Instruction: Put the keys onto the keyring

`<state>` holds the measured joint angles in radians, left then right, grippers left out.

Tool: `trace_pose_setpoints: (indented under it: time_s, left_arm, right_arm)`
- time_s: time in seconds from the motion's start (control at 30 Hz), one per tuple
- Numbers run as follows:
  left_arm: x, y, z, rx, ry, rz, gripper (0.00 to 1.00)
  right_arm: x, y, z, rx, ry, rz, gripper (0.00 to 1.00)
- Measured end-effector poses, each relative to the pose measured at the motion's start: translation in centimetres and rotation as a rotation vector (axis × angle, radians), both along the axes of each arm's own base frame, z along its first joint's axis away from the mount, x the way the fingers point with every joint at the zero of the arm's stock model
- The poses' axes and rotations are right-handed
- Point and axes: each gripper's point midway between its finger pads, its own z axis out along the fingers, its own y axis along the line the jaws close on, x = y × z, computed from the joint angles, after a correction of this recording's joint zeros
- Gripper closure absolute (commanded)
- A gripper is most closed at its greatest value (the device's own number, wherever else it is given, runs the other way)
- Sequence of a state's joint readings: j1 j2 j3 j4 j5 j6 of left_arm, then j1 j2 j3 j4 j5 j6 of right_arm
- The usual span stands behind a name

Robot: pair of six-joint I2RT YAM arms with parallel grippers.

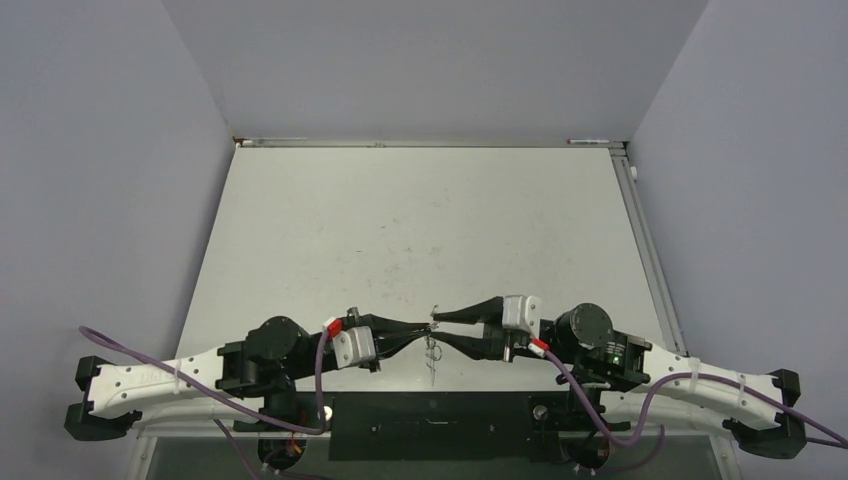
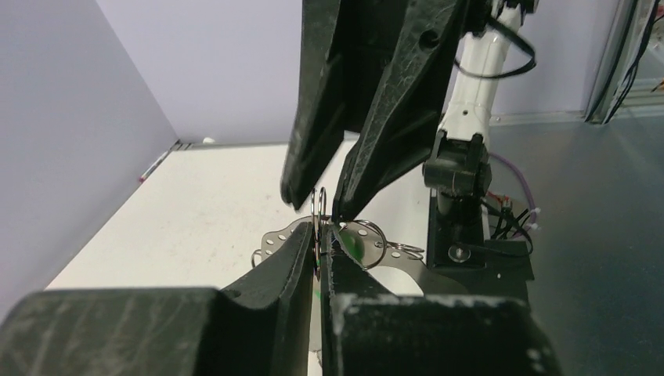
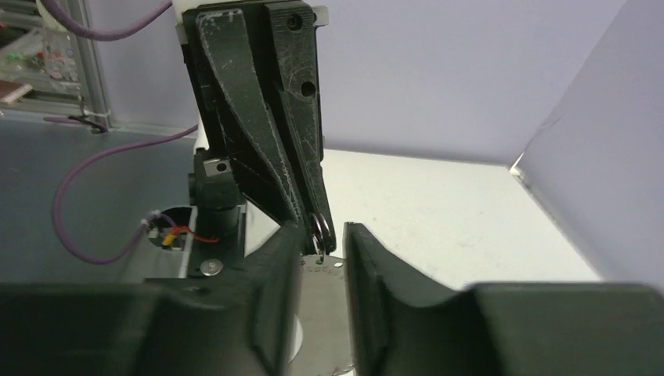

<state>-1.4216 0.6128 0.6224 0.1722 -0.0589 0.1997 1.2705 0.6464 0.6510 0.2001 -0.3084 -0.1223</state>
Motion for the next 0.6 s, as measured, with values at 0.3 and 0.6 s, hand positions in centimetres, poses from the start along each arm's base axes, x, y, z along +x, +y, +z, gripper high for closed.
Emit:
trace_pose_setpoints:
  time_s: [0.3,0.6]
  left_arm:
    - [1.3,0.0,-3.8,0.213,-0.002,0.064,1.00]
    - [1.9,-0.6,-4.9,0.368,0.004,0.083,1.00]
  right_arm:
    - [1.8,-2.3,3.6,-0.132,0.016,-0.135,0.30]
    - [2.7,-0.8,-2.0,-0.523,0.051,-0.132,0.56]
